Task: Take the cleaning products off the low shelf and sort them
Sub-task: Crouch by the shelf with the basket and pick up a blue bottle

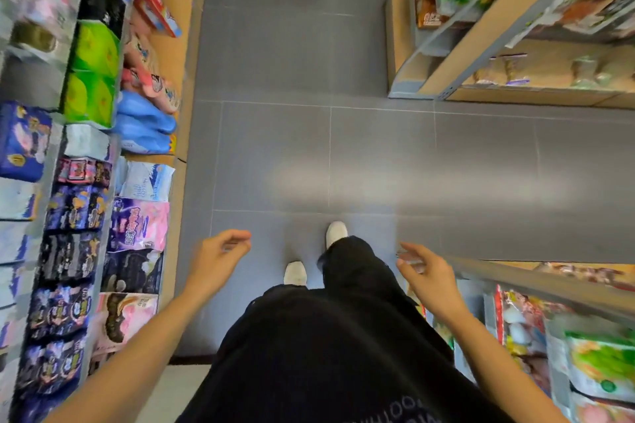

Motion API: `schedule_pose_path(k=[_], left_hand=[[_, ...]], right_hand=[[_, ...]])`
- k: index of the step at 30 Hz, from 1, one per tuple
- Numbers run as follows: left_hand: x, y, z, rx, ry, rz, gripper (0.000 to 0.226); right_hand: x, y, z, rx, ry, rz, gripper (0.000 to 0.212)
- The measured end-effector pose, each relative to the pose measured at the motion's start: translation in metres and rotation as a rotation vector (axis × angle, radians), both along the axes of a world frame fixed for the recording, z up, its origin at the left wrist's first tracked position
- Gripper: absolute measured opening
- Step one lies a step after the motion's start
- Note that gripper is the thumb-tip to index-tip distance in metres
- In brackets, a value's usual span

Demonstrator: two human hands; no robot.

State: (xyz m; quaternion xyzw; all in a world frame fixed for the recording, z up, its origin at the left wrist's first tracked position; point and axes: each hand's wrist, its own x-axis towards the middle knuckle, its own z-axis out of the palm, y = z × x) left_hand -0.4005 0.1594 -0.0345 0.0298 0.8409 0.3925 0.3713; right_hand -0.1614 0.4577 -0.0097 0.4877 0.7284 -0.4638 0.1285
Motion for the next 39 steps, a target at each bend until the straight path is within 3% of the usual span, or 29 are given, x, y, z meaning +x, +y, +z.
schedule_pose_path(k=[7,16,25,39], left_hand=[[-0.112,0.105,0.004,-0.062,0.02,-0.073,0.013],[-0.248,0.192,0.01,-0.147,0.019,0.046,0.015],[-0.424,0.256,0.001,-0.017,0.062,0.097,0.025],[-0.775,0.412,0.012,0.126,0.195,0.035,0.029]], right_hand=[[-0.106,0.096,-0.013,-0.025,0.003,-0.03,0.031],[-0.322,0.24,0.002,0.027,0.03,0.295,0.034],[-0.541,0.321,0.003,0.124,0.04,0.457,0.035],[-0.788,0.42,0.011,0.051,-0.004,0.185,0.038]])
